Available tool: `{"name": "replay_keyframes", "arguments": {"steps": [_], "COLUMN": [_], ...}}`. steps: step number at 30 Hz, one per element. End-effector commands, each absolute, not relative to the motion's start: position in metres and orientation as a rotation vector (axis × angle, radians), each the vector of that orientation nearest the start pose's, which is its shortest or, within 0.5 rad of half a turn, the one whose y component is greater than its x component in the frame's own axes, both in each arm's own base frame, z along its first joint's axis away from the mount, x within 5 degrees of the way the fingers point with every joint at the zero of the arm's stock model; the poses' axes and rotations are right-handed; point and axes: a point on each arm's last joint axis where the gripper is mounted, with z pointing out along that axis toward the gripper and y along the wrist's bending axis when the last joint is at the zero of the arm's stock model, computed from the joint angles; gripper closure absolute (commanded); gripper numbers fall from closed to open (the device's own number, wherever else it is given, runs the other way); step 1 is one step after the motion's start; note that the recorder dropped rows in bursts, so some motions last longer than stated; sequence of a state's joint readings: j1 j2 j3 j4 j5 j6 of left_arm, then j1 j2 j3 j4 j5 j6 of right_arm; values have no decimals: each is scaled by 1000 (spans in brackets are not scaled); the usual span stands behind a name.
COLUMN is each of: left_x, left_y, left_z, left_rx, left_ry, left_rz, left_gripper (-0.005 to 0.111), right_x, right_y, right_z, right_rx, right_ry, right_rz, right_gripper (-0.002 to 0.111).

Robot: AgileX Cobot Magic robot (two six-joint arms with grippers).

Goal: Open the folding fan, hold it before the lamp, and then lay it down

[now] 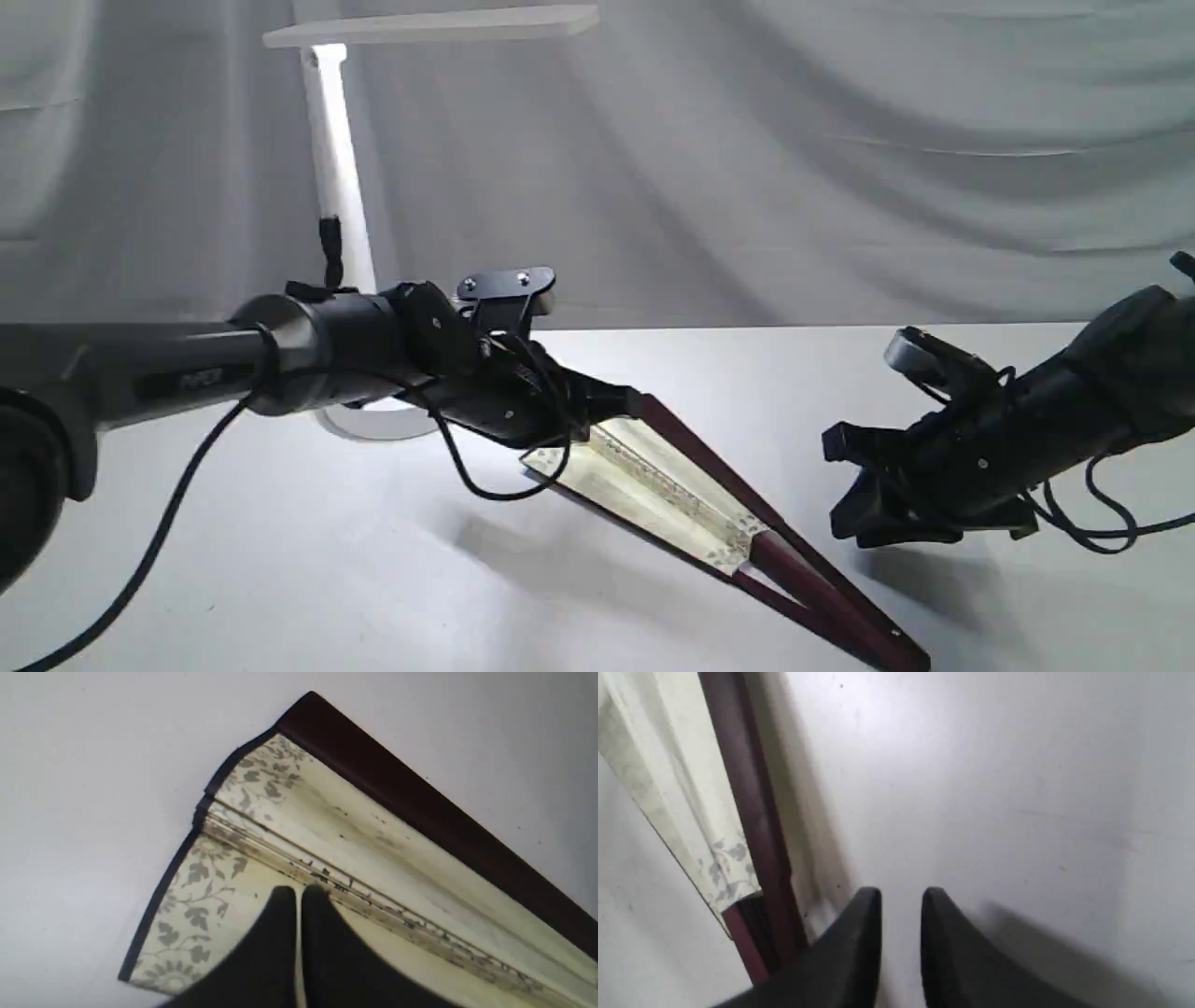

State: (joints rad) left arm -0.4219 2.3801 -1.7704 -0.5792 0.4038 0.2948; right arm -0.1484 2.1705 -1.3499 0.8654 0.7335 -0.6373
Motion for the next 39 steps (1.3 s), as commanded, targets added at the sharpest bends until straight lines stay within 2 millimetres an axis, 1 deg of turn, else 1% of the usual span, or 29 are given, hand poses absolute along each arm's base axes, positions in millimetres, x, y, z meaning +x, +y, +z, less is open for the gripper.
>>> {"name": "replay_keyframes", "arguments": {"steps": [1, 3, 5, 7, 9, 13, 14, 17, 22, 26, 28, 32, 39], "left_x": [458, 452, 446, 440, 435, 428, 426, 421, 419, 418, 418, 418, 417], "left_y": [-224, -223, -220, -217, -211, -198, -195, -193, -192, -192, -192, -192, -192], "left_z": [140, 146, 152, 157, 160, 163, 163, 165, 166, 166, 166, 166, 165], "left_rx": [410, 462, 519, 539, 556, 532, 541, 566, 574, 575, 576, 575, 585], "left_ry": [2501, 2546, 2589, 2649, 2713, 2832, 2861, 2904, 2925, 2935, 2937, 2933, 2946], "left_rz": [-549, -543, -527, -499, -430, -260, -223, -207, -206, -208, -208, -208, -205], "left_gripper": [106, 106, 106, 106, 106, 106, 106, 106, 106, 106, 106, 106, 106], "right_x": [423, 426, 428, 429, 431, 434, 434, 438, 441, 442, 441, 442, 442], "right_y": [-14, -12, -12, -12, -12, -9, -8, -6, -2, -3, 0, 12, 20], "right_z": [120, 127, 131, 132, 132, 124, 120, 109, 100, 89, 85, 85, 85], "right_rx": [124, 86, 69, 65, 87, 108, 107, 152, 149, 175, 177, 113, 105], "right_ry": [2709, 2702, 2697, 2690, 2677, 2653, 2649, 2613, 2567, 2582, 2582, 2570, 2570], "right_rz": [806, 836, 847, 841, 849, 895, 911, 962, 1032, 1021, 1049, 1068, 1078], "right_gripper": [75, 72, 71, 71, 71, 71, 71, 71, 71, 71, 71, 71, 72]}}
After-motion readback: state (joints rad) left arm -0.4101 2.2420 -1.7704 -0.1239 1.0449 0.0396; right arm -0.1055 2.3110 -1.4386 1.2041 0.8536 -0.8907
